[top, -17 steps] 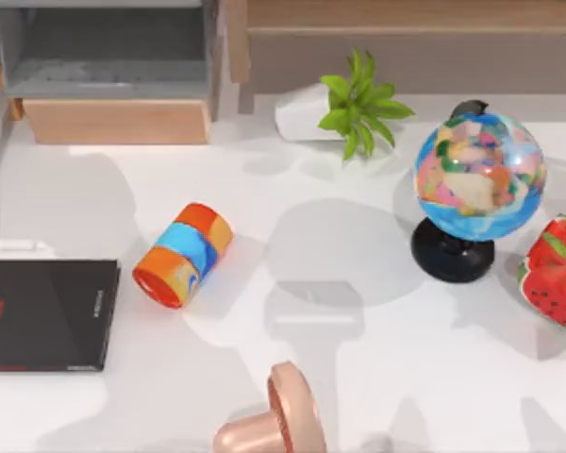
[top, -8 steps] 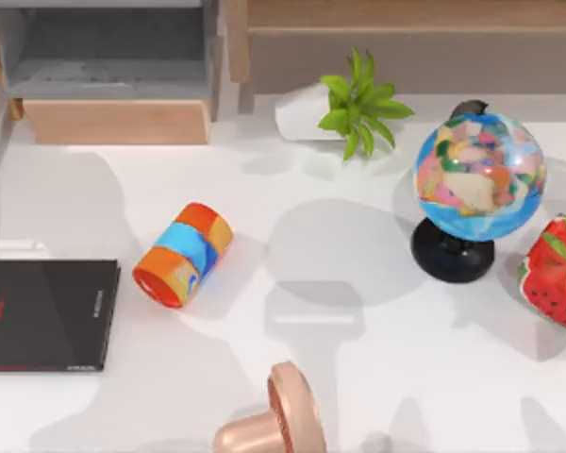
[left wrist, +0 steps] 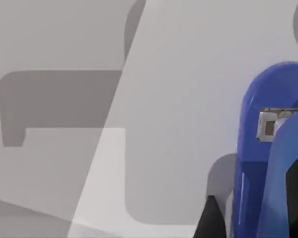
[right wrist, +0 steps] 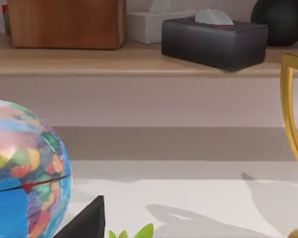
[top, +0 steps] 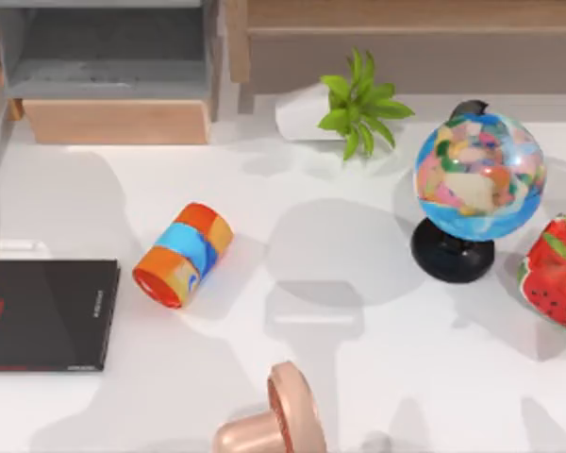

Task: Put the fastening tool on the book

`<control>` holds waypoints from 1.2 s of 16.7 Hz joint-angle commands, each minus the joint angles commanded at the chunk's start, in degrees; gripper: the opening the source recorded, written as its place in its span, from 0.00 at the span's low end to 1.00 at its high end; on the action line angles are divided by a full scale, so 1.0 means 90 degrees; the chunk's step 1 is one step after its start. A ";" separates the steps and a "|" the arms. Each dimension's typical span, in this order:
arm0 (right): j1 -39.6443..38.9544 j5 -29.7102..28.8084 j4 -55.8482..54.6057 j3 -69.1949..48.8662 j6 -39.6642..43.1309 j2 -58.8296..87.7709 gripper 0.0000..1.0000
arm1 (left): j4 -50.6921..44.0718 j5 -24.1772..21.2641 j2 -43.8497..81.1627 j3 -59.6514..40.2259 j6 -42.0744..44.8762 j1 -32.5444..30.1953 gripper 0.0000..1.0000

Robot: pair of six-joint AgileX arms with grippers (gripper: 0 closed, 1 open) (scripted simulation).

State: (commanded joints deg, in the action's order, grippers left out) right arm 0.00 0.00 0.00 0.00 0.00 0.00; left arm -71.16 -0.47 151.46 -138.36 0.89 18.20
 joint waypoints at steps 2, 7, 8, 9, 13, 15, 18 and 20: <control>0.0000 0.0000 0.0000 0.0000 0.0000 0.0000 1.00 | 0.0000 0.0000 0.0000 0.0000 0.0000 0.0000 0.02; 0.0000 0.0000 0.0000 0.0000 0.0000 0.0000 1.00 | 0.0000 0.0000 0.0000 0.0000 0.0000 0.0000 0.00; 0.0000 0.0000 0.0000 0.0000 0.0000 0.0000 1.00 | 0.0000 0.0000 0.0000 0.0000 0.0000 0.0000 0.00; 0.0000 0.0000 0.0000 0.0000 0.0000 0.0000 1.00 | 0.0000 0.0000 0.0000 0.0000 0.0000 0.0000 0.00; 0.0000 0.0000 0.0000 0.0000 0.0000 0.0000 1.00 | -0.0006 0.0002 -0.0076 -0.0016 -0.0001 0.0030 0.00; 0.0000 0.0000 0.0000 0.0000 0.0000 0.0000 1.00 | -0.0008 0.0007 -0.0348 0.0051 -0.0034 0.0060 0.00; 0.0000 0.0000 0.0000 0.0000 0.0000 0.0000 1.00 | 0.0066 0.0023 -0.1035 0.0395 -0.0091 0.0043 0.00; 0.0000 0.0000 0.0000 0.0000 0.0000 0.0000 1.00 | 0.0169 0.0034 -0.1626 0.0775 -0.0122 -0.0062 0.00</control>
State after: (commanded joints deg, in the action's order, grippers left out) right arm 0.00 0.00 0.00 0.00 0.00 0.00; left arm -69.64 -0.16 136.83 -131.38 -0.21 17.65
